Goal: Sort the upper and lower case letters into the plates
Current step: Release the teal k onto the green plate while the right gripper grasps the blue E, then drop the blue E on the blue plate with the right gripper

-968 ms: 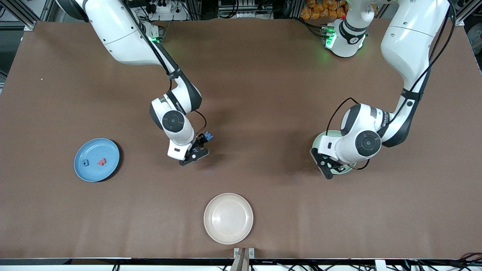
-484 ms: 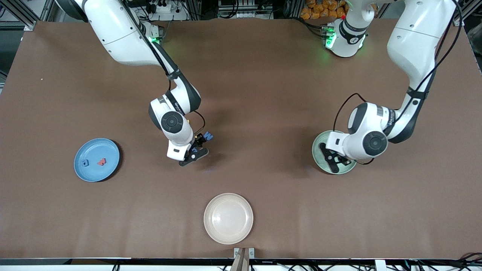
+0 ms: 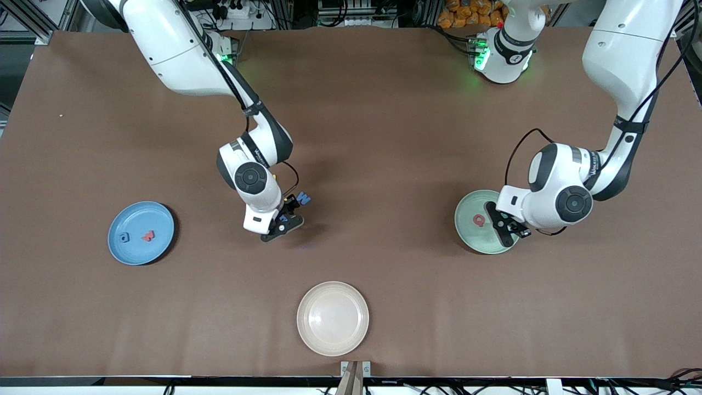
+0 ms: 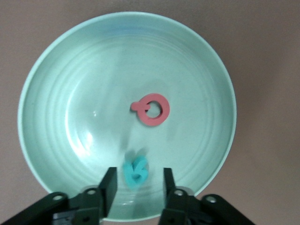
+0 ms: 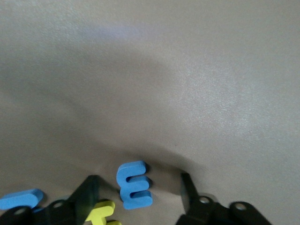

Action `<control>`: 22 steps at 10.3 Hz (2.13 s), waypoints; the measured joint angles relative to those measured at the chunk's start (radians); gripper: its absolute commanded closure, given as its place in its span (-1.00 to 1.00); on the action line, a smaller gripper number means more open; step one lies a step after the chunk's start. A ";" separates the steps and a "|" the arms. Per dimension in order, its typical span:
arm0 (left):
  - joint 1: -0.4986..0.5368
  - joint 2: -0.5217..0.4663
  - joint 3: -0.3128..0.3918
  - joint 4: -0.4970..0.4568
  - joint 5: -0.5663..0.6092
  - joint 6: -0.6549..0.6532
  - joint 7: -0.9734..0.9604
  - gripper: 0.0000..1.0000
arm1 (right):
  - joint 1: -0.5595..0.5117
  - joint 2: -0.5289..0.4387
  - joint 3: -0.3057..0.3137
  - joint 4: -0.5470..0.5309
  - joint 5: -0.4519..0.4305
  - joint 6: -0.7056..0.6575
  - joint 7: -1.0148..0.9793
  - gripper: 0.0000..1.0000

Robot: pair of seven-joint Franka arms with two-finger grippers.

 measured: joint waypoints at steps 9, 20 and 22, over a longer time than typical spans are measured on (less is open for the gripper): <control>-0.097 0.115 -0.003 0.144 -0.161 0.055 -0.440 -1.00 | -0.015 -0.054 -0.005 -0.072 0.000 -0.005 -0.001 1.00; -0.330 0.229 0.011 0.086 -0.249 0.720 -0.930 -1.00 | -0.341 -0.330 -0.028 -0.237 -0.002 -0.240 0.006 1.00; -0.326 0.189 0.038 0.053 -0.236 0.685 -0.881 -1.00 | -0.435 -0.334 -0.030 -0.210 -0.028 -0.240 0.000 1.00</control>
